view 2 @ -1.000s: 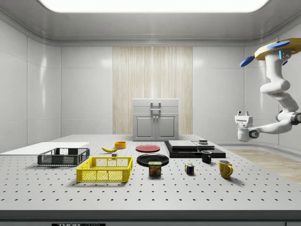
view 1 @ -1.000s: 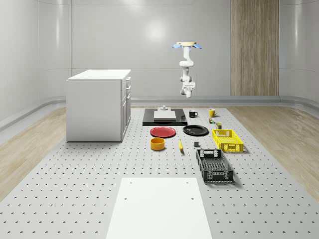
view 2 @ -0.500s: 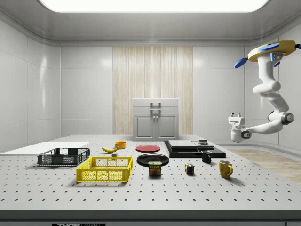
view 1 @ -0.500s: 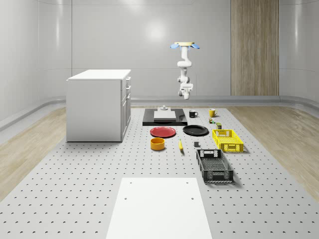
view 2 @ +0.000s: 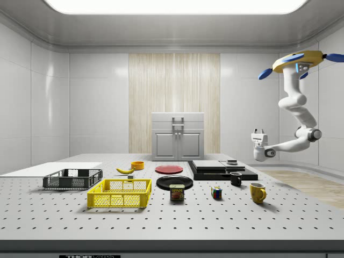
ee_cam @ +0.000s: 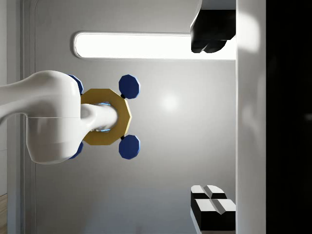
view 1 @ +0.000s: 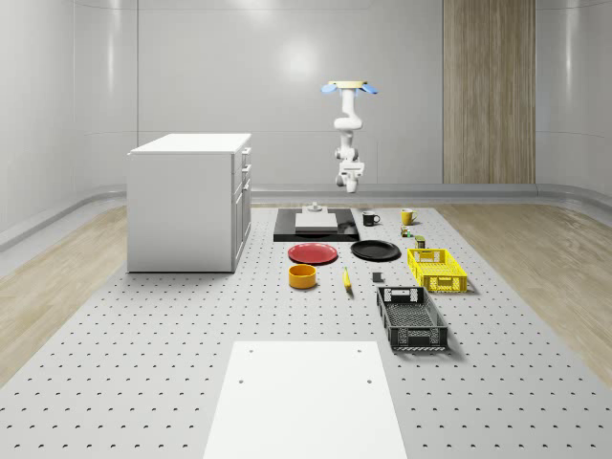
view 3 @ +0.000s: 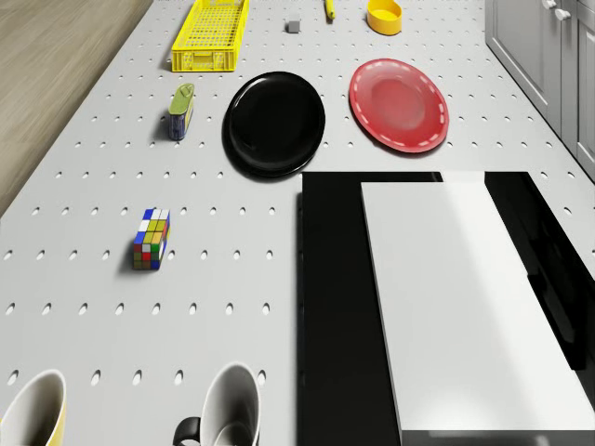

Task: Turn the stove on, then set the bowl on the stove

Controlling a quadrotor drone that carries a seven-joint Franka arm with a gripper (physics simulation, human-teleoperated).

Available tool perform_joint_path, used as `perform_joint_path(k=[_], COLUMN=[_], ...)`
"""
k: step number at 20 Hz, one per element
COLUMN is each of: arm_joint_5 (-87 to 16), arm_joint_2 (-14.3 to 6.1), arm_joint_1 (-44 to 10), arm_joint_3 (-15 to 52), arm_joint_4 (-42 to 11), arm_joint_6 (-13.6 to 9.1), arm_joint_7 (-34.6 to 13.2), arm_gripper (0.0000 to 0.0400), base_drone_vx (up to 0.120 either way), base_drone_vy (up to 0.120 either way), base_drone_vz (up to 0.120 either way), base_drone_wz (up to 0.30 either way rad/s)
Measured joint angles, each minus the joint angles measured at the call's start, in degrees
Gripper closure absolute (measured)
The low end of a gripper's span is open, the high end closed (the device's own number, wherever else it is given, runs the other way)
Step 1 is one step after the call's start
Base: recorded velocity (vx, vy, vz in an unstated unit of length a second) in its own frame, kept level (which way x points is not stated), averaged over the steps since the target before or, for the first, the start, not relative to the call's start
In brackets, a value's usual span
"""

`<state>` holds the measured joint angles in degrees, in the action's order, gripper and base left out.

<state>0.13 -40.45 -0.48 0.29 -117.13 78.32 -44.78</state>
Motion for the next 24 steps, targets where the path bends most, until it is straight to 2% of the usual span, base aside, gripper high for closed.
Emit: perform_joint_path(k=[24], arm_joint_5=[-2.56], arm_joint_2=[-0.73], arm_joint_1=[-0.63], arm_joint_3=[1.88], arm_joint_4=[-0.73], arm_joint_6=[1.04], arm_joint_7=[-0.30], arm_gripper=[0.0000], base_drone_vx=[0.120], base_drone_vy=[-0.120], base_drone_vz=[0.000], base_drone_wz=[0.000])
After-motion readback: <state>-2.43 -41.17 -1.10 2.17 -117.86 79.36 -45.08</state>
